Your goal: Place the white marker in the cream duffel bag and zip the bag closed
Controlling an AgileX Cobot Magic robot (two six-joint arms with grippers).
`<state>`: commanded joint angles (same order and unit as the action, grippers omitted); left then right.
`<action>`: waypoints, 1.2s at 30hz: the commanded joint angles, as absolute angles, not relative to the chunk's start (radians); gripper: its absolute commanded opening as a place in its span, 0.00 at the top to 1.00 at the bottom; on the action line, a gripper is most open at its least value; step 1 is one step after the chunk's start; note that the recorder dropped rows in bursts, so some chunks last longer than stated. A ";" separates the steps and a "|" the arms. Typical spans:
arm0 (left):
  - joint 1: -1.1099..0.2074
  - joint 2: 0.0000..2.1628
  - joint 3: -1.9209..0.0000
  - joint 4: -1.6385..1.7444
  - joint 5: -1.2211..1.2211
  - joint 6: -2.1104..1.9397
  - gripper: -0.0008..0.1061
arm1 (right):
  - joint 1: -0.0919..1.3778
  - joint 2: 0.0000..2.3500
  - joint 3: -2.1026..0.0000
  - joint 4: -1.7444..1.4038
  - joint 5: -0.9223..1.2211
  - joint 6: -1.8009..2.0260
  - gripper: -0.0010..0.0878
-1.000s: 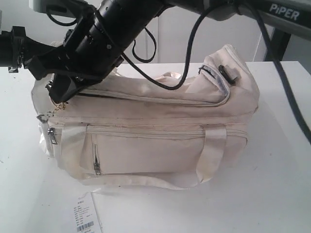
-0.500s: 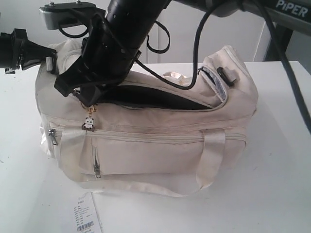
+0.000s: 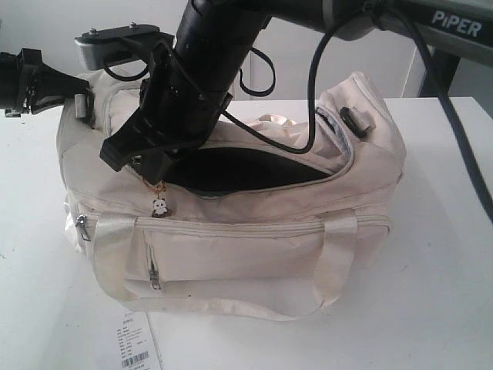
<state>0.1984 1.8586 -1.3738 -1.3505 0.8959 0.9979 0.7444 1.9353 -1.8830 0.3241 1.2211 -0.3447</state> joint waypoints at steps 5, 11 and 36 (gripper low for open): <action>0.221 1.817 -1.374 -1.302 0.867 0.952 0.35 | 0.744 1.935 -1.883 0.324 1.221 -0.358 0.99; 0.277 1.737 -1.366 -1.135 1.011 0.811 0.37 | 0.744 1.935 -1.883 0.324 1.221 -0.358 0.99; -0.003 1.320 -0.745 -1.300 0.433 0.852 0.38 | 0.744 1.935 -1.883 0.366 1.221 -0.363 0.99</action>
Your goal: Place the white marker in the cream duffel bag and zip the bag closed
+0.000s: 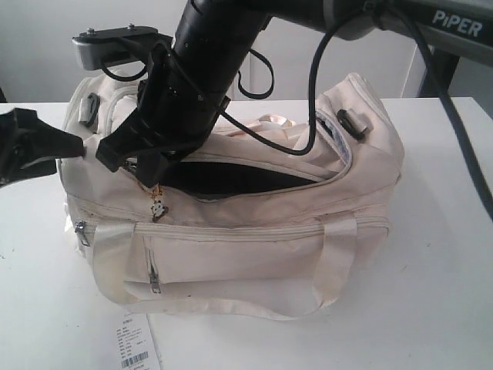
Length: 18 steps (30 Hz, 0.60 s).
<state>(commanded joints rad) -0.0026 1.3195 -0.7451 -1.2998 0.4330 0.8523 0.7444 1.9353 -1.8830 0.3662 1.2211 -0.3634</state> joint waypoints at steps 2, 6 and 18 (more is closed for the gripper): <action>-0.033 1.325 -0.745 -1.344 0.417 0.862 0.38 | 0.746 1.935 -1.883 0.366 1.221 -0.363 0.99; -0.050 1.343 -0.745 -1.388 0.417 0.924 0.39 | 0.746 1.935 -1.883 0.366 1.221 -0.363 0.99; -0.050 1.374 -0.745 -1.481 0.421 0.995 0.98 | 0.746 1.935 -1.883 0.366 1.221 -0.336 0.99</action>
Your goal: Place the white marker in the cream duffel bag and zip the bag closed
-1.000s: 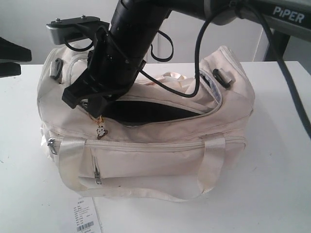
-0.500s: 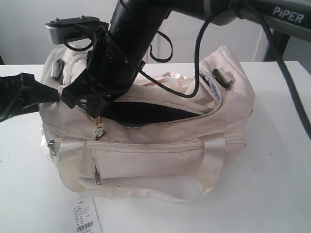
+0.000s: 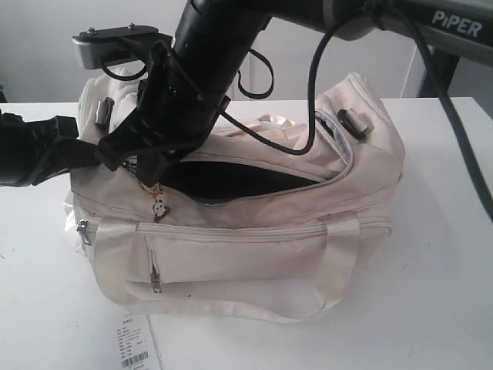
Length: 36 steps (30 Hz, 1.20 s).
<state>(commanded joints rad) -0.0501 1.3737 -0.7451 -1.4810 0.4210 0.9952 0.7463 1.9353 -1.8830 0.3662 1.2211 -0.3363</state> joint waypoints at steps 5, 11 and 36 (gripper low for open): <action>-0.050 1.374 -0.745 -1.500 0.419 0.995 0.98 | 0.746 1.935 -1.883 0.366 1.221 -0.329 0.99; -0.050 1.374 -0.745 -1.511 0.419 0.995 0.98 | 0.746 1.935 -1.883 0.366 1.221 -0.302 0.99; -0.050 1.374 -0.745 -1.520 0.419 0.995 0.98 | 0.748 1.860 -1.767 0.344 1.221 -0.262 0.99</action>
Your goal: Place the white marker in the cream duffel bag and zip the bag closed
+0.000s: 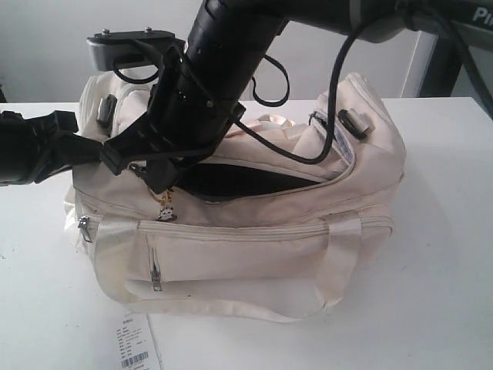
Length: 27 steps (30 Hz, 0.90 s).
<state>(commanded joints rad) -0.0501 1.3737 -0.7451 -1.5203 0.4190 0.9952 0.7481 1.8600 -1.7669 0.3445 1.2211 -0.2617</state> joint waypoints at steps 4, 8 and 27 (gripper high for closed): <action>-0.050 1.374 -0.745 -1.520 0.417 0.995 0.98 | 0.748 1.839 -1.744 0.303 1.221 -0.262 0.99; -0.050 1.374 -0.745 -1.520 0.415 0.995 0.98 | 0.748 1.805 -1.716 0.296 1.221 -0.262 0.99; -0.050 1.374 -0.745 -1.523 0.415 0.995 0.98 | 0.746 1.765 -1.665 0.237 1.221 -0.262 0.99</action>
